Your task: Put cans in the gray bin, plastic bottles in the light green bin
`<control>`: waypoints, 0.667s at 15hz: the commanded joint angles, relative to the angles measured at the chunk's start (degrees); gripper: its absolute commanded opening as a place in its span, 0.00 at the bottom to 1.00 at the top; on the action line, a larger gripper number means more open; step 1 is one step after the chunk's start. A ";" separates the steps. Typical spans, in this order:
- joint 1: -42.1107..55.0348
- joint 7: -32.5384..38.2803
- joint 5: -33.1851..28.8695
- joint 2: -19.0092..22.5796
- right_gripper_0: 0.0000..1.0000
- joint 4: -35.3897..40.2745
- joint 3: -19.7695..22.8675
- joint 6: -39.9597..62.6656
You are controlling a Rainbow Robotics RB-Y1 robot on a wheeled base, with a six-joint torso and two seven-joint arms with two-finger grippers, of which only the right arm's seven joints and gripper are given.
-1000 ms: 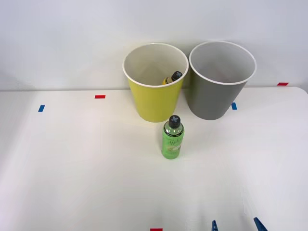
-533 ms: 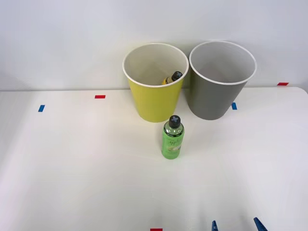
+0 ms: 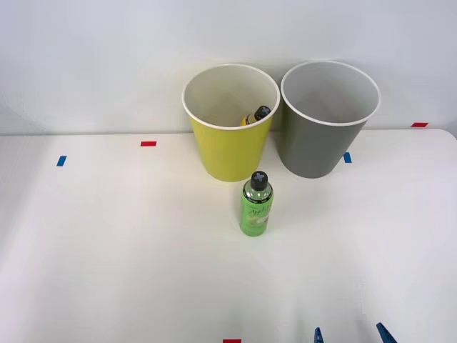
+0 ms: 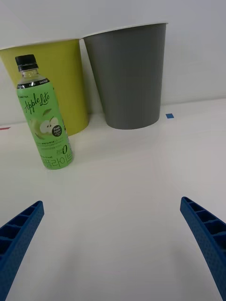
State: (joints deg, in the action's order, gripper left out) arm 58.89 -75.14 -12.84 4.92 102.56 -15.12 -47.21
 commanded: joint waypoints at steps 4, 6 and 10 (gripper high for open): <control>0.00 0.00 0.01 0.01 1.00 0.01 0.00 0.01; 0.00 0.00 0.01 0.01 1.00 0.01 0.00 0.01; 0.00 0.00 0.01 0.01 1.00 0.01 0.00 0.01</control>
State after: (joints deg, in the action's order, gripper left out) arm 58.89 -75.14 -12.84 4.92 102.56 -15.12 -47.20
